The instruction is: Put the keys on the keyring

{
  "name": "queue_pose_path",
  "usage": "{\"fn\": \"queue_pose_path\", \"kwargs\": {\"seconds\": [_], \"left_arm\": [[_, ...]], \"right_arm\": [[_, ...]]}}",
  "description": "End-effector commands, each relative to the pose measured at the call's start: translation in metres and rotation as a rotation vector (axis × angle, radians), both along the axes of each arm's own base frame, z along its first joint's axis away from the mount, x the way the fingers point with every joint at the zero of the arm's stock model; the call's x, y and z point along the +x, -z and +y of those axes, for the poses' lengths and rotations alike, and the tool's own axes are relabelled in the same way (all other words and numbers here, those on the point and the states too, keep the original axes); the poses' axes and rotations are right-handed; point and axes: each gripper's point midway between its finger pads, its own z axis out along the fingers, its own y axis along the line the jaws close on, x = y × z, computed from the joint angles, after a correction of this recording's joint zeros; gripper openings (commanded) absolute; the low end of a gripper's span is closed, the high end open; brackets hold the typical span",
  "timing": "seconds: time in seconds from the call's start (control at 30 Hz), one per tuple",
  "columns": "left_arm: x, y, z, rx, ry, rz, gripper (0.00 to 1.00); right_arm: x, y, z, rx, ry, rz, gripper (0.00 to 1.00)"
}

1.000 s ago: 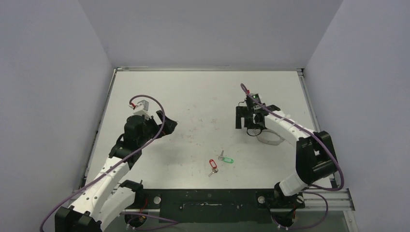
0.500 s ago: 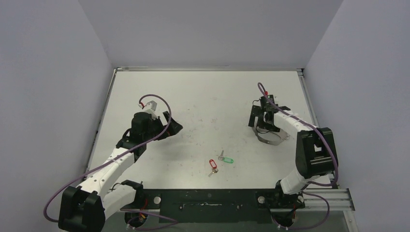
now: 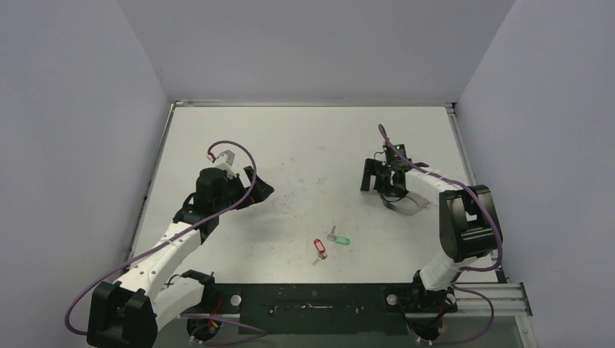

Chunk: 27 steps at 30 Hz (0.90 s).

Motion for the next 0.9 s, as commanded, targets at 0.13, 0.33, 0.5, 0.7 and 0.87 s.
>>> {"fn": "queue_pose_path", "kwargs": {"seconds": [0.13,0.33,0.5,0.7,0.87], "left_arm": [[0.016,-0.025,-0.007,-0.033,0.009,-0.058,0.97],[0.014,-0.020,-0.007,-0.026,0.013,-0.037,0.97],[0.015,-0.013,-0.007,-0.019,0.012,-0.024,0.97],[0.022,-0.004,-0.024,-0.072,0.061,0.003,0.94],[0.027,0.011,-0.048,-0.124,0.119,0.046,0.86]], "right_arm": [[-0.036,0.023,0.125,0.198,-0.270,0.113,0.98],[-0.049,-0.016,0.203,0.264,-0.464,0.043,0.98],[-0.042,-0.066,0.205,0.293,-0.483,-0.073,1.00],[-0.029,-0.081,0.158,0.282,-0.381,-0.112,0.99],[-0.022,-0.058,0.100,0.286,-0.227,-0.067,0.99]]}}
